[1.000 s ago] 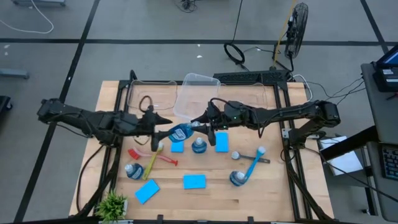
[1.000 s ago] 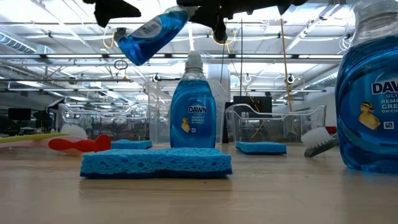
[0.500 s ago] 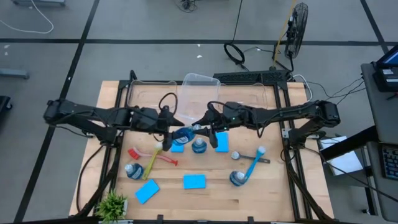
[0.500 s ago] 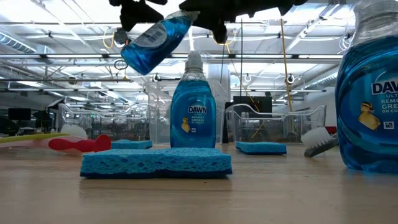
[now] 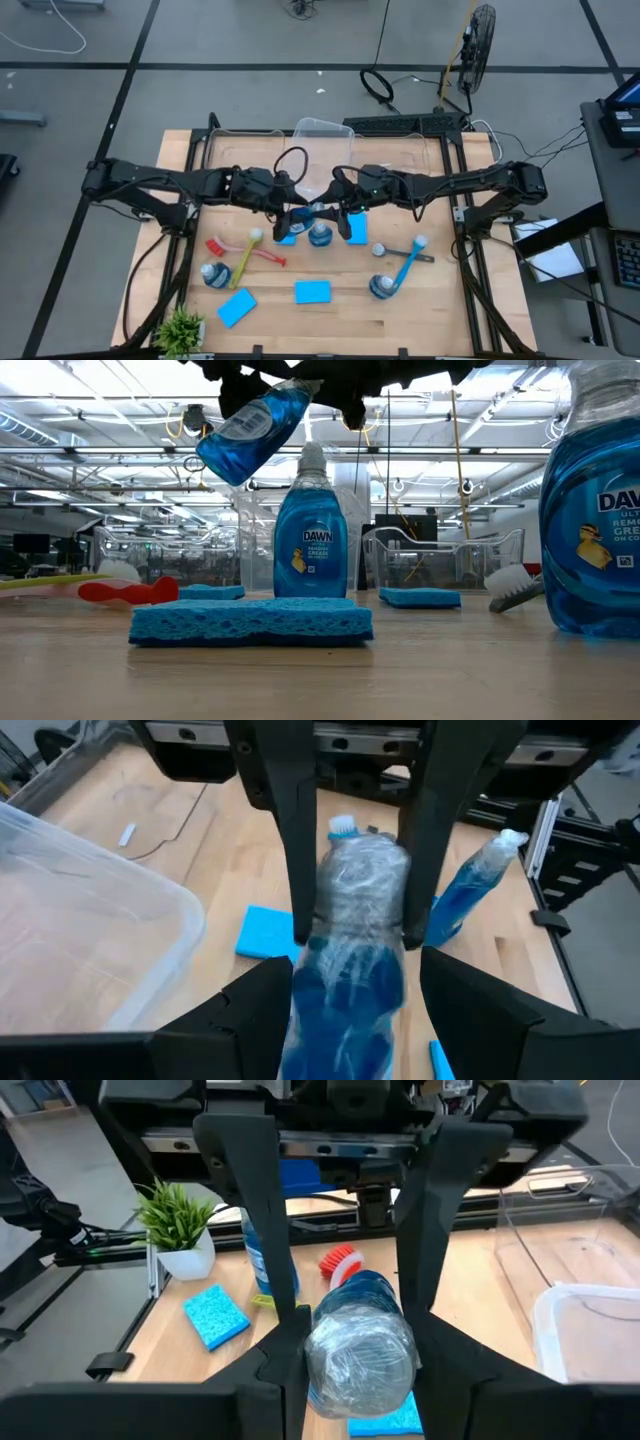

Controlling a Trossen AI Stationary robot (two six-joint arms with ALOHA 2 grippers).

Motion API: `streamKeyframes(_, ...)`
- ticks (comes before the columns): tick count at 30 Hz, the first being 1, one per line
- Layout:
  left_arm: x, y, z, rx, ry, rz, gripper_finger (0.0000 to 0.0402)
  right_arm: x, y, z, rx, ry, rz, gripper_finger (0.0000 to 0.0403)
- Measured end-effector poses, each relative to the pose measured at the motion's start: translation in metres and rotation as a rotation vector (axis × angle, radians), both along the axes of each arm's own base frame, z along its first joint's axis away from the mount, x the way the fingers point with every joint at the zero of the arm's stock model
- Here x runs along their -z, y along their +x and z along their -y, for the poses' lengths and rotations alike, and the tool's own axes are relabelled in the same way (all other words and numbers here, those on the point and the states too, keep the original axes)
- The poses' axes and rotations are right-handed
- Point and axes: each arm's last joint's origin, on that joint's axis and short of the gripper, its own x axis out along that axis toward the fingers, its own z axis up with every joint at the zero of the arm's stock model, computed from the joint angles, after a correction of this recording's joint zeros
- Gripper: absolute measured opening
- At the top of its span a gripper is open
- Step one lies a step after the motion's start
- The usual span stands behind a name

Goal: Pick & Place Kitchen Sink Supplies
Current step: Put the blue dishwashing liquid into the left transparent bin

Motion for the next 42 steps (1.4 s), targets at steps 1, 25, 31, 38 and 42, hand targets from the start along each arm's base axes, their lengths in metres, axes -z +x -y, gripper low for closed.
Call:
streamKeyframes(1, -0.001, 0.002, 0.000, 0.005, 0.000, 0.003, 0.0223, 0.000, 0.000, 0.000, 0.000, 0.000, 0.001, 0.0120)
streamKeyframes(25, 0.012, 0.012, -0.007, 0.032, -0.047, -0.063, 0.0178, 0.001, 0.000, 0.000, -0.007, 0.001, -0.001, 0.0120)
streamKeyframes(31, 0.011, 0.012, -0.007, 0.022, -0.060, -0.061, 0.0170, 0.000, 0.000, -0.001, -0.021, 0.006, 0.004, 0.0120)
streamKeyframes(38, 0.015, 0.011, -0.007, -0.002, -0.061, -0.090, 0.0169, -0.006, 0.000, 0.000, -0.019, 0.008, 0.045, 0.0172)
streamKeyframes(42, 0.017, 0.010, -0.009, -0.047, -0.038, -0.109, 0.0169, -0.006, 0.000, 0.000, -0.020, 0.003, 0.041, 0.0187)
